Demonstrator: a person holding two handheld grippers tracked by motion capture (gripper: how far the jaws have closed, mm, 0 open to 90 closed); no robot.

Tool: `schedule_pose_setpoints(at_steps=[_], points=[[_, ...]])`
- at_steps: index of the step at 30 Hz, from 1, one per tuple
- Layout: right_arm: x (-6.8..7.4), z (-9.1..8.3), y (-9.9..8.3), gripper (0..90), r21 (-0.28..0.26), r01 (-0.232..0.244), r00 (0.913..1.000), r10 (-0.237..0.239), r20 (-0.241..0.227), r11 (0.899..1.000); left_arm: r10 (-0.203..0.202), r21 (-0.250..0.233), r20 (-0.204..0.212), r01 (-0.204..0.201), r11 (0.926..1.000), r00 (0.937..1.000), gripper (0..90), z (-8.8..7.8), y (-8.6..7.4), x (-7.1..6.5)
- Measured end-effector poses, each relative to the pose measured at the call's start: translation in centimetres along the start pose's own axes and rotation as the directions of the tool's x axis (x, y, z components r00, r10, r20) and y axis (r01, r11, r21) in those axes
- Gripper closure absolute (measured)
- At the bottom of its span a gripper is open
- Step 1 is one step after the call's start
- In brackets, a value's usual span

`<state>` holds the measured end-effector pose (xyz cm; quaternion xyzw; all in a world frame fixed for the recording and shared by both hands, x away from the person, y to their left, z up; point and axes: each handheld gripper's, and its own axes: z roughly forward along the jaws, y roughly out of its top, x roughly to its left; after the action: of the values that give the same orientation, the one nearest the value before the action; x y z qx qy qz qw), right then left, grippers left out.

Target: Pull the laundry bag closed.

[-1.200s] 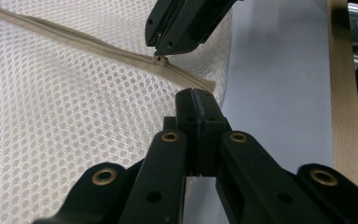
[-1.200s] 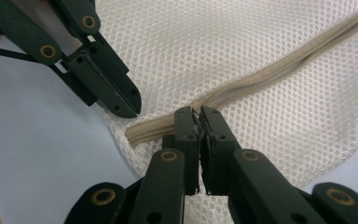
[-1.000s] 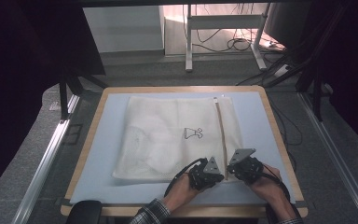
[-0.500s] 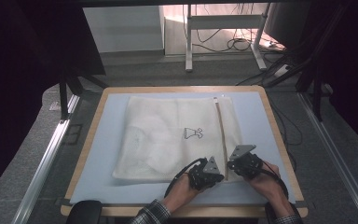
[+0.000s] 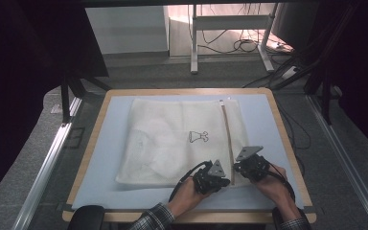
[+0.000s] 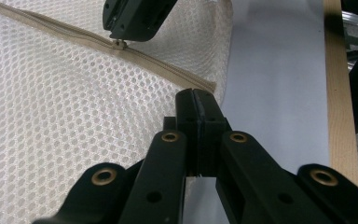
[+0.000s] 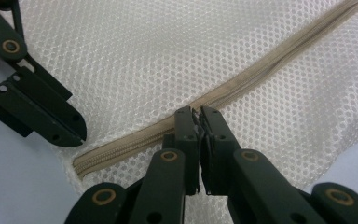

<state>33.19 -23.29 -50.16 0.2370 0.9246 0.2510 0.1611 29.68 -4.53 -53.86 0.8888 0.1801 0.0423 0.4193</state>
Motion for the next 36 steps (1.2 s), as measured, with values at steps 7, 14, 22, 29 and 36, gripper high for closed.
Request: schedule_pose_setpoints(at_steps=[7,14,22,29,36], points=[[-0.2,0.2,0.2,85.2,0.003,0.008,1.0,-0.008,0.004,1.0,0.016,0.006,-0.007,-0.016,0.9999,0.9999,89.7,-0.1,0.0,0.0],[-0.2,0.3,0.4,85.2,0.006,0.015,0.9998,-0.015,0.016,1.0,0.015,0.007,-0.005,-0.015,0.9999,0.9999,89.7,-0.1,0.0,0.0],[-0.7,0.6,0.7,85.4,0.01,0.023,0.9992,-0.023,0.034,1.0,0.009,0.001,-0.006,-0.009,1.0,0.9999,89.8,0.0,0.0,-0.1],[-1.3,1.0,1.1,85.4,0.017,0.035,0.9981,-0.036,0.05,0.999,0.006,0.004,-0.004,-0.006,1.0,1.0,89.7,0.0,0.0,-0.1],[-1.9,1.3,1.3,85.3,0.014,0.035,0.9972,-0.036,0.065,0.999,-0.002,-0.002,-0.001,0.002,1.0,1.0,89.7,0.0,0.0,-0.1]])
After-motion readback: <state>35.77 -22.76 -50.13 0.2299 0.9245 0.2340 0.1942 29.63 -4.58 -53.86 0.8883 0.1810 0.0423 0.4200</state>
